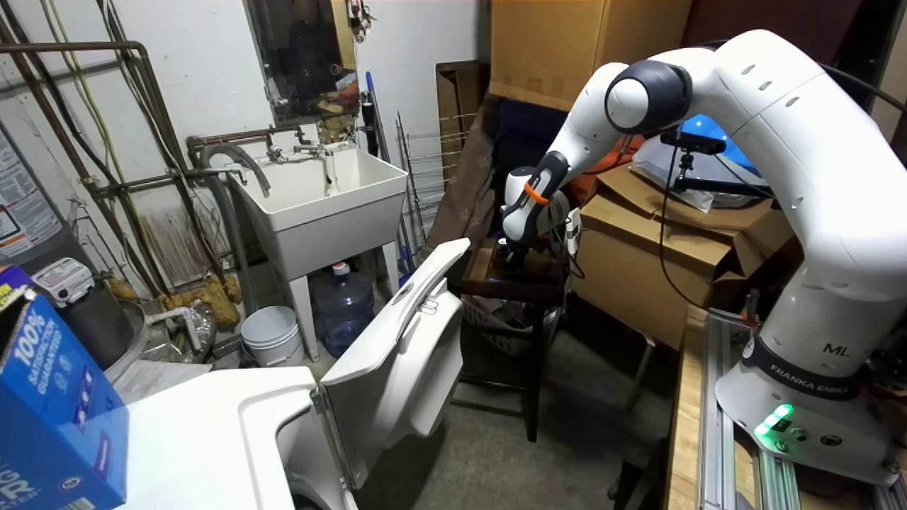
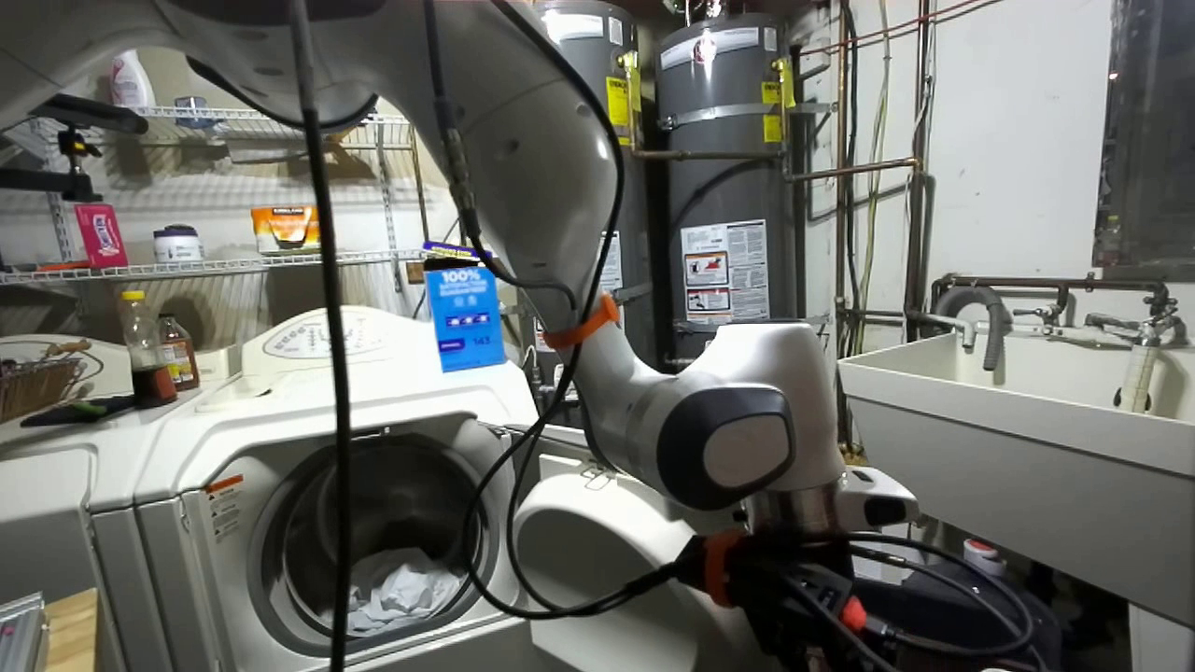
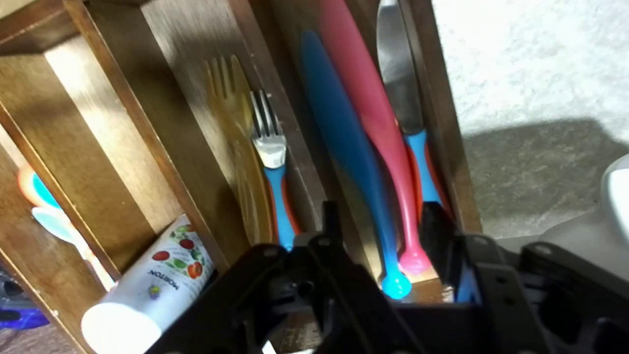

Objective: Get the pink object from the wooden tray and put it on the washing machine

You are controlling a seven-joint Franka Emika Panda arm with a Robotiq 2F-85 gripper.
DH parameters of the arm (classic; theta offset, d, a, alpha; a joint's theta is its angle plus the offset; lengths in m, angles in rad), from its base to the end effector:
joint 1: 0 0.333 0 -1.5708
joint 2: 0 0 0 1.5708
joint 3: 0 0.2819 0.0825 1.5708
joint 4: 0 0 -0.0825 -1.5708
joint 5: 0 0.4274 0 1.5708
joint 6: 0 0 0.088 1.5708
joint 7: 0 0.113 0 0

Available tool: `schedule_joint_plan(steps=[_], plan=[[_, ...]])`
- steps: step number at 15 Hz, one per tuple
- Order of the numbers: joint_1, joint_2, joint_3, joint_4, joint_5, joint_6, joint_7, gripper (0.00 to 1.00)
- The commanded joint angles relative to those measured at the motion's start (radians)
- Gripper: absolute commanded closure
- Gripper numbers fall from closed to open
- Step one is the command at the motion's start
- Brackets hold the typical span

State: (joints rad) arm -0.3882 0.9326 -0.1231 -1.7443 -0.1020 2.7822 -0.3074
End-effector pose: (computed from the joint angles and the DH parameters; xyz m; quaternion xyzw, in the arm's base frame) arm 0.5609 -0.3123 -0.0101 0.9958 -0.0276 0.0221 0.0841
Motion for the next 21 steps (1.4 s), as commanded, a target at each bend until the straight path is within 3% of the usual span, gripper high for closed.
schedule_joint_plan(steps=[1, 5, 17, 18, 19, 21], plan=[[0.006, 0.033, 0.015, 0.047, -0.007, -0.016, -0.007, 0.57], [0.002, 0.060, 0.021, 0.061, -0.005, -0.029, -0.010, 0.64], [-0.010, 0.180, 0.014, 0.206, -0.005, -0.116, -0.021, 0.63], [-0.010, 0.184, 0.015, 0.211, -0.005, -0.125, -0.024, 0.71], [-0.007, 0.188, 0.015, 0.217, -0.007, -0.134, -0.025, 0.88], [-0.004, 0.188, 0.019, 0.221, -0.009, -0.147, -0.031, 0.98]])
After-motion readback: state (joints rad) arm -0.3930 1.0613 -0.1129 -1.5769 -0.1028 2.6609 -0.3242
